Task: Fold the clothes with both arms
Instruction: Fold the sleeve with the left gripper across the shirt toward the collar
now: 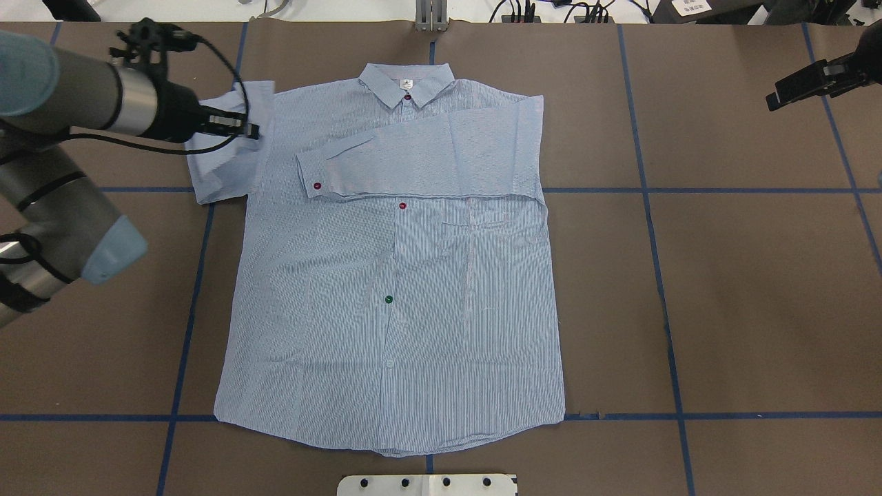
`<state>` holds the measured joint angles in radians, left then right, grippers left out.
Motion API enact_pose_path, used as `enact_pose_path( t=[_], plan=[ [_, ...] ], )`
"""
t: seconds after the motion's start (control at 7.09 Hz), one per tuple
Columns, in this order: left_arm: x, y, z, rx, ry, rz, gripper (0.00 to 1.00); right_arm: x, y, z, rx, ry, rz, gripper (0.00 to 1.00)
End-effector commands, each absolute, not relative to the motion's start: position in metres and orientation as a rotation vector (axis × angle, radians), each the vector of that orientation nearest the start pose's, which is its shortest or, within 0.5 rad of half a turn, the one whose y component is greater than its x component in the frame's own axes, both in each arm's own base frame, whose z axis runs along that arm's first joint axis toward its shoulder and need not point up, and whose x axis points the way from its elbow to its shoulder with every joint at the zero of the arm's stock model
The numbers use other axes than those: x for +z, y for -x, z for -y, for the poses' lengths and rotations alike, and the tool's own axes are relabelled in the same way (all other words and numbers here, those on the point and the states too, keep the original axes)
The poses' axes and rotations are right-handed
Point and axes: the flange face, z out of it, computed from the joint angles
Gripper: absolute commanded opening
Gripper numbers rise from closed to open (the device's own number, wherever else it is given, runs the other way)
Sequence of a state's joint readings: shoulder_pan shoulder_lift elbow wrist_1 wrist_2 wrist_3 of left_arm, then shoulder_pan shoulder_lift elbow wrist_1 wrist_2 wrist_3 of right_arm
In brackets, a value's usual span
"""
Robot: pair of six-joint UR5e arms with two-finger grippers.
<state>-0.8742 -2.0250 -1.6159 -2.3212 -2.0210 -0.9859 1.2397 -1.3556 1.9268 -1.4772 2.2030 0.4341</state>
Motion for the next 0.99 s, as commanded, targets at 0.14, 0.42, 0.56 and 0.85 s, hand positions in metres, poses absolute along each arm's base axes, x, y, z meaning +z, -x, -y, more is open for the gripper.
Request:
enact_pose_path(
  t=[0.14,0.42,0.56,0.85],
  plan=[
    [0.171,-0.426,0.559,-0.064,-0.462,-1.278,0.00,0.368,0.108,0.543,-0.114,-0.367,0.804,1.00],
    [0.140,-0.476,0.576,-0.114,-0.475,-1.257,0.00,0.367,0.108,0.543,-0.115,-0.368,0.805,1.00],
    [0.131,-0.493,0.582,-0.116,-0.462,-1.251,0.00,0.368,0.108,0.543,-0.114,-0.367,0.804,1.00],
    [0.135,-0.523,0.564,-0.104,-0.468,-1.235,0.00,0.368,0.108,0.543,-0.114,-0.367,0.804,1.00]
  ],
)
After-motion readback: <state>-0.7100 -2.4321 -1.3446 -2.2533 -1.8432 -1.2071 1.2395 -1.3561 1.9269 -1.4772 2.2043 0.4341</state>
